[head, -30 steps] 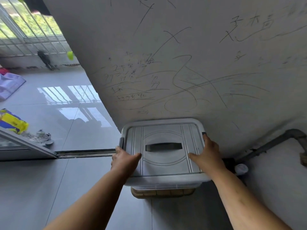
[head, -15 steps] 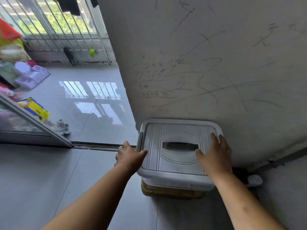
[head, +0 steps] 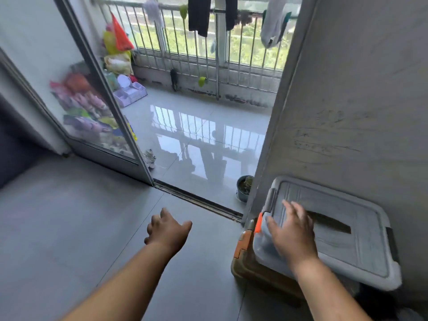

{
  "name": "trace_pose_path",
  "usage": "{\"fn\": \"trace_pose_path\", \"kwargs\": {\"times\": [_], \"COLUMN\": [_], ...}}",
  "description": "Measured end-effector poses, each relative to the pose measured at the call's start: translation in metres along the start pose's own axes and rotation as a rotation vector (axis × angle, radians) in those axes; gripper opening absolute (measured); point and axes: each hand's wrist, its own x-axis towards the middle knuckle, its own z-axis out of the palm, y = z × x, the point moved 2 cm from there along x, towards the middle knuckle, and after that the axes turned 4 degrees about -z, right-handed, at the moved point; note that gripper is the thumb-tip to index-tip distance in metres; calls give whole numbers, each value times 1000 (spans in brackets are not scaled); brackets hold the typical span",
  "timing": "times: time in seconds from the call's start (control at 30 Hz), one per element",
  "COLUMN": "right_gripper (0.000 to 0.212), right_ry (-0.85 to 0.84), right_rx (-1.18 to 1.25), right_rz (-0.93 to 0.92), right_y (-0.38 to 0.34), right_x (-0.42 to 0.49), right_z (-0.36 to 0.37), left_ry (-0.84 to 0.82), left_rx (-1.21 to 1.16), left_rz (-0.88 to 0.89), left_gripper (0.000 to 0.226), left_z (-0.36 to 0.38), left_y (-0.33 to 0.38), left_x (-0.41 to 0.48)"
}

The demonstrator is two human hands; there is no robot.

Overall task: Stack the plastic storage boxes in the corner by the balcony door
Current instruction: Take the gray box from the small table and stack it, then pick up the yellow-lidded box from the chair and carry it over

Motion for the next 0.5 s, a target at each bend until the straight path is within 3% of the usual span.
{"fn": "trace_pose_path", "kwargs": {"times": [0.2,0.43,0.5], "right_gripper": [57,40,33], "right_ry": [-75,-176,-249], "right_rx": [4,70,60], "right_rz": [-152,-409,-490], "right_y": [-121,-280,-332], "right_x": [-59,-151,-188], "right_z": [61,169,210], "left_ry": [60,152,180], "left_rx": [-116,-253,-298], "left_rz": [-101,-263,-306], "left_gripper": [77,65,48], "left_z": [-84,-185,-212], "left_y": [-132,-343,-418], "left_x": [12,17,9]}}
